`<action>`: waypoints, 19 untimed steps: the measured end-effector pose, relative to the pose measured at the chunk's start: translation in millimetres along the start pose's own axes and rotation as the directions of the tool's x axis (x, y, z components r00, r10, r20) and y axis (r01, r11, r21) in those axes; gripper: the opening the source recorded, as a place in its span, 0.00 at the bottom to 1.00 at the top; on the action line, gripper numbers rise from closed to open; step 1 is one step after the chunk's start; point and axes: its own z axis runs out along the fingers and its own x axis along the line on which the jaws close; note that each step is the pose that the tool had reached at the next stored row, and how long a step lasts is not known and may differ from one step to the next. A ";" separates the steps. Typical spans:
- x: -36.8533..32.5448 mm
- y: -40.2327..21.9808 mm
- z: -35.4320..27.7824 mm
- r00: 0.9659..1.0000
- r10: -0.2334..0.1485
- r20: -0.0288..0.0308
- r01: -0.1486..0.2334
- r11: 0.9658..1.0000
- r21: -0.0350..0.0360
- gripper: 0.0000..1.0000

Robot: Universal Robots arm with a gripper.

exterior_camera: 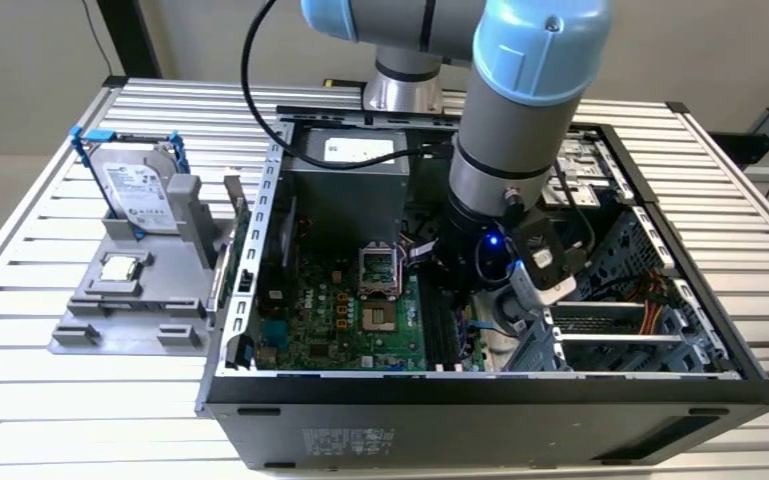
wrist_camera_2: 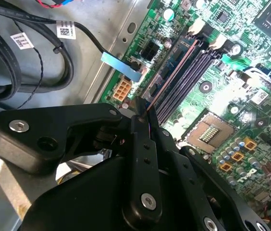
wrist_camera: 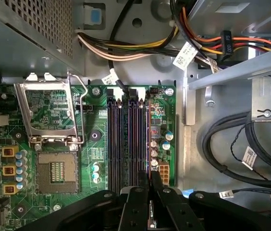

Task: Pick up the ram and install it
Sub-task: 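Insert the ram into the slot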

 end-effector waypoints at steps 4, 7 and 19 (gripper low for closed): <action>1.0 -0.1 0.4 1.000 0.000 0.000 0.000 1.000 0.000 0.00; 1.2 -0.1 0.8 1.000 0.000 0.000 0.000 1.000 0.001 0.00; 1.6 -0.1 4.9 1.000 -0.002 -0.004 0.002 1.000 0.006 0.00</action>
